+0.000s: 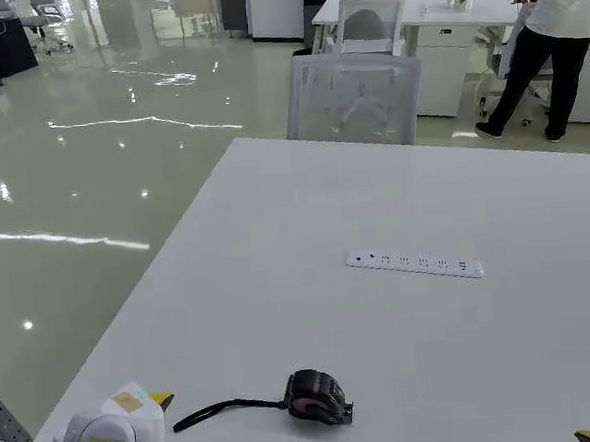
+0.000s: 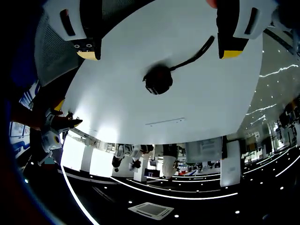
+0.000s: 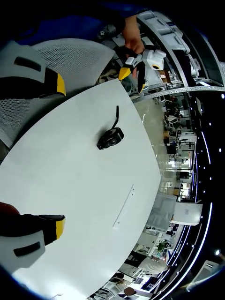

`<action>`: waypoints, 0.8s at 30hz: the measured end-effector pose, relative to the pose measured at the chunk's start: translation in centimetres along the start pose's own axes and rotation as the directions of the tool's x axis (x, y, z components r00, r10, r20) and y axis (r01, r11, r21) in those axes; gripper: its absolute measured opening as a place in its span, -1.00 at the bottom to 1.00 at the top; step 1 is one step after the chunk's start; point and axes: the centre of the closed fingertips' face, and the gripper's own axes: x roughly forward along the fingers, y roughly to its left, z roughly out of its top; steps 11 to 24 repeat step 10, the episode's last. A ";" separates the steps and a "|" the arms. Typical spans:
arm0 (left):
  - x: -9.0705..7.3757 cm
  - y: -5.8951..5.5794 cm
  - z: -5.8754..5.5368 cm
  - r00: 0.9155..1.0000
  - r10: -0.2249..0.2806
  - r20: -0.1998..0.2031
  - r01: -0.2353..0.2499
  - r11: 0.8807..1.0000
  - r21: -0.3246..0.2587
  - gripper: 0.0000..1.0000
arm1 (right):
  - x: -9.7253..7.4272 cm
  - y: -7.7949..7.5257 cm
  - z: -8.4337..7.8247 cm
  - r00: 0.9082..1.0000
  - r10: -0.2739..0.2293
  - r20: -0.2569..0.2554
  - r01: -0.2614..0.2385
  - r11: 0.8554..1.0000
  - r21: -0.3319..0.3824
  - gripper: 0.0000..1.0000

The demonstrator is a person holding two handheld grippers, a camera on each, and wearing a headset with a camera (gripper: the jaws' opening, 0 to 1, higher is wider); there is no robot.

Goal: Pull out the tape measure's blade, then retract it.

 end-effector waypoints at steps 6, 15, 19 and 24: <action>-1.4 0.5 0.3 1.000 0.004 0.004 -0.004 1.000 0.016 1.00 | -1.1 0.0 -0.1 1.000 -0.014 0.004 0.014 1.000 0.008 1.00; -2.2 0.9 0.7 1.000 0.010 0.009 -0.011 0.999 0.033 1.00 | -1.7 0.0 0.0 1.000 -0.020 0.004 0.020 1.000 0.003 1.00; -2.2 0.9 0.7 1.000 0.010 0.009 -0.011 0.999 0.033 1.00 | -1.7 0.0 0.0 1.000 -0.020 0.004 0.020 1.000 0.003 1.00; -2.2 0.9 0.7 1.000 0.010 0.009 -0.011 0.999 0.033 1.00 | -1.7 0.0 0.0 1.000 -0.020 0.004 0.020 1.000 0.003 1.00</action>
